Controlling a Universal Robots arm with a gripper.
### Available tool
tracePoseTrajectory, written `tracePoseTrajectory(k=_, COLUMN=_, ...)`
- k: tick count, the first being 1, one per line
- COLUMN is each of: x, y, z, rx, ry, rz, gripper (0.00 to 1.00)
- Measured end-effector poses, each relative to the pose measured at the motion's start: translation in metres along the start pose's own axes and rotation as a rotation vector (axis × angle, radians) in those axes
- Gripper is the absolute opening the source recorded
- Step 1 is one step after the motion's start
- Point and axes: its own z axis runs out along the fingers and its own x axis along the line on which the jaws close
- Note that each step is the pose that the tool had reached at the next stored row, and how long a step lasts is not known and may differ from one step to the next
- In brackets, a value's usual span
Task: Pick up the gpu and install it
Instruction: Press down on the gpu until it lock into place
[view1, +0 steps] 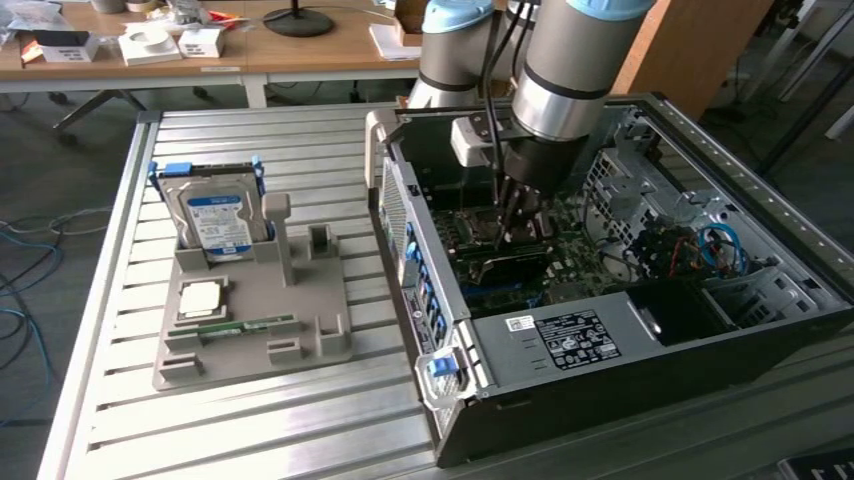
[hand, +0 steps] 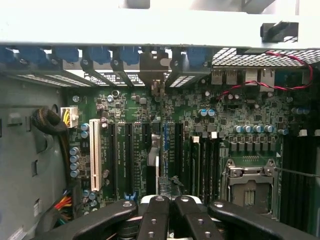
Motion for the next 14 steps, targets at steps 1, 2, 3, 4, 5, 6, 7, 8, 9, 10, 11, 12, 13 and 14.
tracePoseTrajectory(k=1, x=0.0001, y=0.0001, z=0.0011, rx=0.0000, ry=0.0001, rz=0.000, gripper=0.11)
tracePoseTrajectory(k=2, x=0.0001, y=0.0003, z=0.0022, rx=0.0000, ry=0.0002, rz=0.000, gripper=0.11)
tracePoseTrajectory(k=3, x=0.0002, y=0.0004, z=0.0034, rx=0.0000, ry=0.0001, rz=0.000, gripper=0.11)
tracePoseTrajectory(k=4, x=0.0002, y=0.0005, z=0.0043, rx=-0.0001, ry=0.0001, rz=0.000, gripper=0.11)
tracePoseTrajectory(k=5, x=0.0003, y=0.0006, z=0.0046, rx=0.0000, ry=0.0001, rz=0.000, gripper=0.11)
tracePoseTrajectory(k=6, x=0.0003, y=0.0006, z=0.0046, rx=0.0000, ry=0.0002, rz=0.000, gripper=0.11)
tracePoseTrajectory(k=7, x=0.0003, y=0.0006, z=0.0046, rx=-0.0001, ry=0.0002, rz=0.000, gripper=0.11)
tracePoseTrajectory(k=8, x=0.0003, y=0.0006, z=0.0046, rx=-0.0001, ry=0.0002, rz=0.000, gripper=0.11)
tracePoseTrajectory(k=9, x=0.0004, y=0.0007, z=0.0048, rx=0.0000, ry=0.0000, rz=0.000, gripper=0.11)
tracePoseTrajectory(k=10, x=0.0005, y=0.0007, z=0.0052, rx=0.0000, ry=0.0000, rz=0.000, gripper=0.11)
tracePoseTrajectory(k=11, x=0.0005, y=0.0007, z=0.0056, rx=0.0000, ry=0.0000, rz=0.000, gripper=0.11)
tracePoseTrajectory(k=12, x=0.0006, y=0.0007, z=0.0064, rx=-0.0001, ry=0.0002, rz=0.000, gripper=0.11)
tracePoseTrajectory(k=13, x=0.0006, y=0.0006, z=0.0078, rx=0.0000, ry=0.0001, rz=0.000, gripper=0.11)
tracePoseTrajectory(k=14, x=0.0007, y=0.0006, z=0.0089, rx=0.0000, ry=0.0001, rz=0.000, gripper=0.11)
